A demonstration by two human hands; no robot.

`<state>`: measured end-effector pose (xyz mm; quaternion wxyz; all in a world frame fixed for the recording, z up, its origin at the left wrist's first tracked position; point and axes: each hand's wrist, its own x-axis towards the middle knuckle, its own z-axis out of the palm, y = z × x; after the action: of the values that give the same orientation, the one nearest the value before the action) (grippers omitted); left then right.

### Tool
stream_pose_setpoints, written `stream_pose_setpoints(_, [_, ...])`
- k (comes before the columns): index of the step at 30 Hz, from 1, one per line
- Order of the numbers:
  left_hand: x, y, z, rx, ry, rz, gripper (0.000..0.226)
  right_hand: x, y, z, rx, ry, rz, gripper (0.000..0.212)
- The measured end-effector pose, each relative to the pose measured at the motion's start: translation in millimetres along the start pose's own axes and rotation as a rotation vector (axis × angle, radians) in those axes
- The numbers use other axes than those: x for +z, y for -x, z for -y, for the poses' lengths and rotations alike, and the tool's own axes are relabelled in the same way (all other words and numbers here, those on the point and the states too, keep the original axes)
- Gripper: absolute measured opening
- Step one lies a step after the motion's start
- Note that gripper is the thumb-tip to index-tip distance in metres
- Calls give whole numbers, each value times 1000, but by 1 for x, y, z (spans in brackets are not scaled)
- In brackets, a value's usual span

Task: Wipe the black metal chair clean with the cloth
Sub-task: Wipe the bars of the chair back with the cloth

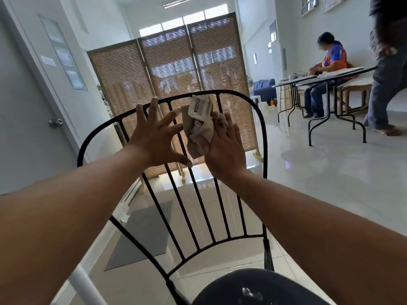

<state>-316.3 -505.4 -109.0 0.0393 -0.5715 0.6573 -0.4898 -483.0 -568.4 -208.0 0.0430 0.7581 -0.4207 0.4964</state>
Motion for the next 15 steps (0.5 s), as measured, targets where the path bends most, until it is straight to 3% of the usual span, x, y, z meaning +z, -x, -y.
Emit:
stream_pose_setpoints(6, [-9, 0, 1, -12, 11, 22, 136, 32, 102, -26, -38, -24, 35, 65])
stream_pose_setpoints(11, [-6, 0, 1, -7, -3, 14, 134, 72, 211, -59, 0, 86, 178, 65])
stream_pose_setpoints(15, [-5, 0, 1, -5, -3, -4, 135, 76, 217, -58, 46, 114, 204, 62])
